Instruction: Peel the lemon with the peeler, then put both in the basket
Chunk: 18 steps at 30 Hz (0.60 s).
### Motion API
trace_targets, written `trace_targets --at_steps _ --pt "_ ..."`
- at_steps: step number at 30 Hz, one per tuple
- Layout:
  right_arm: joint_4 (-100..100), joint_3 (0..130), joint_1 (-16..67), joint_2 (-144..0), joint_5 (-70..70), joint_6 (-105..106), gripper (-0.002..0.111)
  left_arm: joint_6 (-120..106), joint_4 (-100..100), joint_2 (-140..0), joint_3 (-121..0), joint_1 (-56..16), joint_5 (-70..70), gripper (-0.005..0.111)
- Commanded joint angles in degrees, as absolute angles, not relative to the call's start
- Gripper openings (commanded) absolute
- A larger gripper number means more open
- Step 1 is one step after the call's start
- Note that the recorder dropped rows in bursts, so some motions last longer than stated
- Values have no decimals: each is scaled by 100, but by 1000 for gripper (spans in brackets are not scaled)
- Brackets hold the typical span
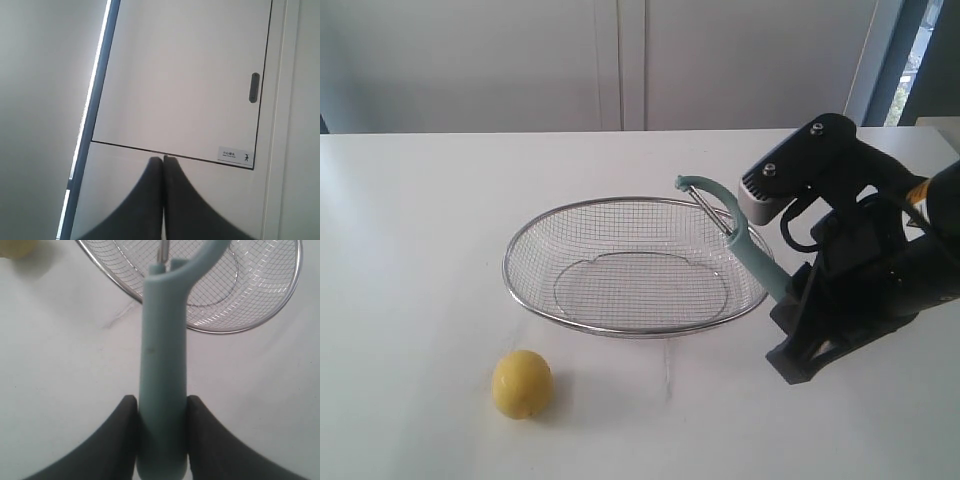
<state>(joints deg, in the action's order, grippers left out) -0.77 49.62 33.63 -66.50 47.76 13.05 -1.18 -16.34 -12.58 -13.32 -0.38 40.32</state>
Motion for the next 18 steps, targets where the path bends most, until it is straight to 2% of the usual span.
trace_targets --at_steps 1,8,13,18 --pt "-41 4959 3309 -6605 4703 1273 0 -184 -1537 -1650 -1612 -68 4078 0" --pt "-41 4959 3309 -6605 4703 1273 0 -156 -1199 -2304 -1947 -243 4067 0" --pt "-41 4959 3309 -6605 4703 1273 0 -296 -956 -2775 -2012 -1063 4060 0" --pt "-41 4959 3309 -6605 4703 1273 0 -1444 -956 -3309 -2012 -1876 4021 0"
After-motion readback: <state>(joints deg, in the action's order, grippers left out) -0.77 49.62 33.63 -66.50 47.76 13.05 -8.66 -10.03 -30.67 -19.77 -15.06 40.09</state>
